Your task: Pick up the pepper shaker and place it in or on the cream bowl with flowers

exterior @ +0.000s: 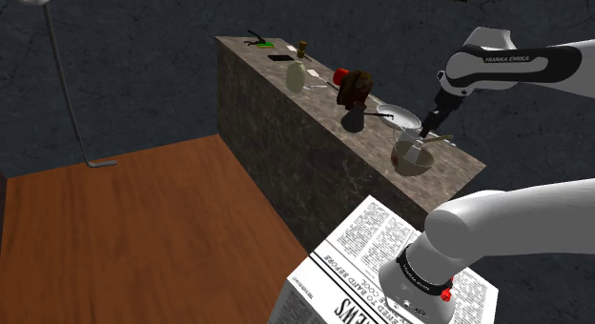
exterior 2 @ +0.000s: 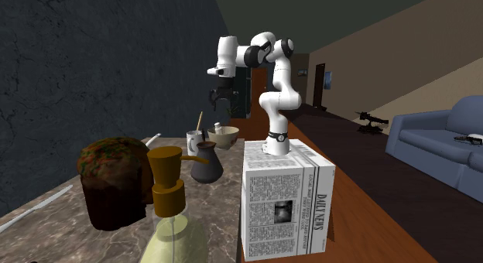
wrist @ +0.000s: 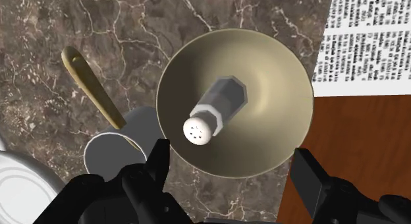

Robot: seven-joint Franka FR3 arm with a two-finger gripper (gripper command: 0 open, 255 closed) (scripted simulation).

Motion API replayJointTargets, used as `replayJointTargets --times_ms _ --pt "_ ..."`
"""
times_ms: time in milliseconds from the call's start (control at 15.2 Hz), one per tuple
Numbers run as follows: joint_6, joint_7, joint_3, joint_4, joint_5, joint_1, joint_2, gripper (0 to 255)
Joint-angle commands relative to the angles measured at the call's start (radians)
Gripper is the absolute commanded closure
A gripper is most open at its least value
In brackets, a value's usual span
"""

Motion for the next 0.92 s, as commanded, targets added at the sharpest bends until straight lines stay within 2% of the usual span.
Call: replayJointTargets --times_ms 0,132,396,858 --pt "0.0 0.0 0.0 0.0 0.0 0.0 0.0 0" --pt "0.0 0.0 0.0 0.0 0.0 0.0 0.0 0" --pt "-0.133 -0.004 0.042 0.1 0.025 0.007 -0.031 0" --pt "-0.133 -0.004 0.042 0.1 0.025 0.007 -0.031 0"
